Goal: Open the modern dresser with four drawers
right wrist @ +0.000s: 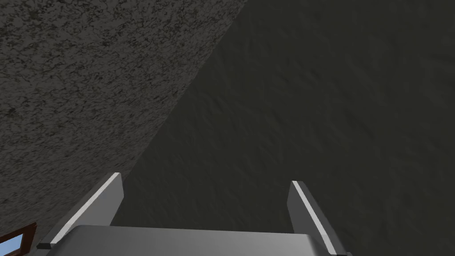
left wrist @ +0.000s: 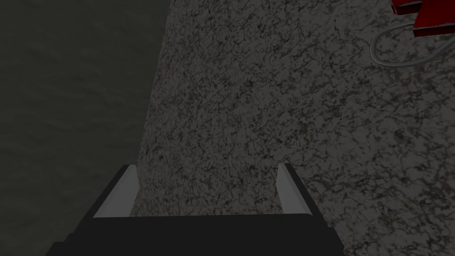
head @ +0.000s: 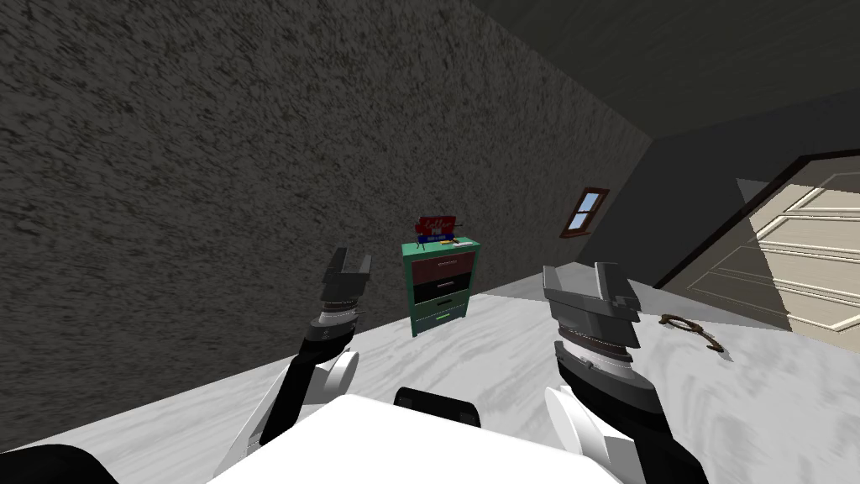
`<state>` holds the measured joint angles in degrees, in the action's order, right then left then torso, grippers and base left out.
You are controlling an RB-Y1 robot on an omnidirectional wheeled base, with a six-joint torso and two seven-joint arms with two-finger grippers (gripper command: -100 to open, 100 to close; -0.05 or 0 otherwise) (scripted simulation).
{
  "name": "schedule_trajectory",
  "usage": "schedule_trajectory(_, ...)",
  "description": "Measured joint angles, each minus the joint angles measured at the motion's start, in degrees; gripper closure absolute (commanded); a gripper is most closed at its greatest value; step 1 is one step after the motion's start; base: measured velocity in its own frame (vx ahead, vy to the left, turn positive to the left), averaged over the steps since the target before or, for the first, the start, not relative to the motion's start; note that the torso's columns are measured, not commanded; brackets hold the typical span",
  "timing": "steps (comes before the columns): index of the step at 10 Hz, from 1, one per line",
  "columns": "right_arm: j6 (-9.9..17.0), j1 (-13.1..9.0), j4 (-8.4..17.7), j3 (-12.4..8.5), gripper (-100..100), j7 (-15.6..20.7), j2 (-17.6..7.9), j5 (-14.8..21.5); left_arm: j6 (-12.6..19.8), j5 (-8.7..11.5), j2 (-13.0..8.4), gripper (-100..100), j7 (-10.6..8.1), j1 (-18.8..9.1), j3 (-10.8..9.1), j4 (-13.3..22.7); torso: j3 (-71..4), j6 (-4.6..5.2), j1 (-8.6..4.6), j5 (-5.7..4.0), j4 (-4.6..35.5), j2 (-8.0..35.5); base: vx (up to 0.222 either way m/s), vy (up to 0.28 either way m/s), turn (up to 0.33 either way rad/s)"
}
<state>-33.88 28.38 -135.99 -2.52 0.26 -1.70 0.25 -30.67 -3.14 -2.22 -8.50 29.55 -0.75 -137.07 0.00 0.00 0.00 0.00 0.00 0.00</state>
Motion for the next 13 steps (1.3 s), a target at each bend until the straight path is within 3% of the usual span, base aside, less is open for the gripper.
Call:
schedule_trajectory(2,0.0,0.0,0.0,0.0,0,0.0,0.0,0.0,0.0,0.0,0.0,0,0.0,0.0,0.0,0.0,-12.0,0.0,0.0,0.0,6.0,5.97,0.0,0.0,0.0)
schedule_trajectory(9,0.0,0.0,-0.02,0.0,0,0.0,0.0,0.0,0.0,0.0,0.0,0,0.0,0.0,0.0,-0.02,-70.73,0.0,0.0,0.0,35.37,35.39,0.0,0.0,0.0)
schedule_trajectory(10,-0.01,0.0,-0.02,0.0,0,0.0,0.0,0.0,-0.01,0.0,0.0,-100,0.0,0.0,0.0,-0.02,-79.19,0.0,0.0,0.0,39.6,39.62,0.048,-0.047,0.033)
schedule_trajectory(13,0.0,0.02,0.01,0.01,0,0.0,0.01,0.0,2.23,0.47,-3.11,-100,0.33,-0.4,-0.41,0.47,-84.65,0.0,-0.21,-0.06,42.15,42.01,0.111,-0.108,0.063)
